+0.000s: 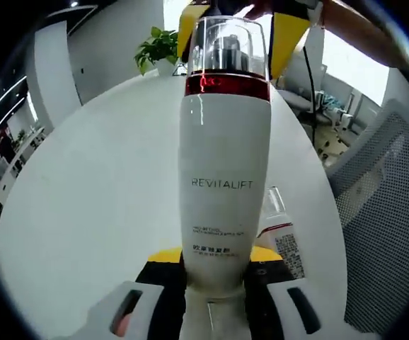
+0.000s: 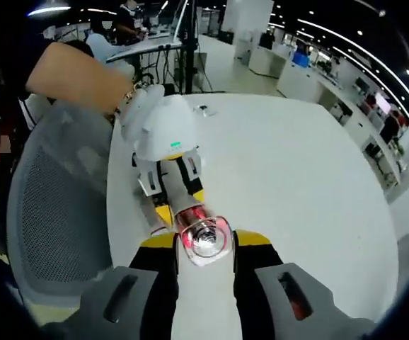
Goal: Arrange the skincare products in the storage area until every visible bottle or jar stands upright without overlapping.
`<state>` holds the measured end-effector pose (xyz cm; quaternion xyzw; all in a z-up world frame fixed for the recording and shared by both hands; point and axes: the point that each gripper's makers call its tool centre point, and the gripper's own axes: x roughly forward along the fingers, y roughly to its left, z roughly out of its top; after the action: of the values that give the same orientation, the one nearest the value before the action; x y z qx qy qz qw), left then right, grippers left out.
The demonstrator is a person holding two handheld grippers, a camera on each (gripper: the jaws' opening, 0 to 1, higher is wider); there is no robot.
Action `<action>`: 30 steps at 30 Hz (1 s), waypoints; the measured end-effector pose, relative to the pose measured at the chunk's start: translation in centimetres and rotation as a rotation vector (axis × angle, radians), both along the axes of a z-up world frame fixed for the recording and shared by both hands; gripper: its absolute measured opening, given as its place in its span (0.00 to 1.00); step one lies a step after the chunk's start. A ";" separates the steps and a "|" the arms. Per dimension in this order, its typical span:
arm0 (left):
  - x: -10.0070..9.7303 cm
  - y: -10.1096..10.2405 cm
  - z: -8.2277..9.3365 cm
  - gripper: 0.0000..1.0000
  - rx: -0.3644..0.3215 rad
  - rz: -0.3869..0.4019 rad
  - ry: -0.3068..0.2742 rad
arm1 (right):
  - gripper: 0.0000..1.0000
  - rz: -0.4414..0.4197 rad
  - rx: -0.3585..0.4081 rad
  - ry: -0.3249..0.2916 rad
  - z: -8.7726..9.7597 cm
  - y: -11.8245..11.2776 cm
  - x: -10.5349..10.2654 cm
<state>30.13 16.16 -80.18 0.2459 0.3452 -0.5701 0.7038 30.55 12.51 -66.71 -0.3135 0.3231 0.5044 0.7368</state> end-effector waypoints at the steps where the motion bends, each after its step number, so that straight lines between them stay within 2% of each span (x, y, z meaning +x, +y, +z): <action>1: 0.1 0.0 0.0 0.31 -0.002 -0.007 -0.009 | 0.27 0.006 -0.017 -0.008 0.0 0.0 0.1; 9: 0.0 -0.1 0.0 0.31 -0.002 -0.010 -0.010 | 0.27 -0.039 -0.033 -0.018 -0.1 0.1 0.0; 14: 0.1 -0.1 0.0 0.31 -0.011 0.004 -0.005 | 0.28 -0.030 -0.019 -0.040 0.4 1.0 -0.2; 17: 0.0 -0.1 0.1 0.33 -0.020 0.032 0.002 | 0.27 -0.024 0.009 -0.042 0.8 1.8 -0.4; 20: 0.1 -0.2 0.1 0.34 -0.021 0.051 -0.002 | 0.26 -0.052 0.106 0.004 1.5 3.1 -0.6; 24: 0.1 -0.1 0.3 0.34 -0.059 0.116 0.017 | 0.27 -0.078 0.086 -0.036 1.3 3.4 0.0; 28: 0.2 0.3 0.5 0.36 -0.084 0.179 0.048 | 0.29 -0.057 0.053 -0.085 1.2 4.2 0.0; 30: 0.3 0.1 1.2 0.37 -0.140 0.216 0.063 | 0.29 -0.056 0.052 -0.094 1.3 4.5 0.0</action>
<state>30.46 16.21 -78.94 0.1399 0.3509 -0.5210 0.7654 30.52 17.05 -65.44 -0.3084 0.2838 0.4766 0.7728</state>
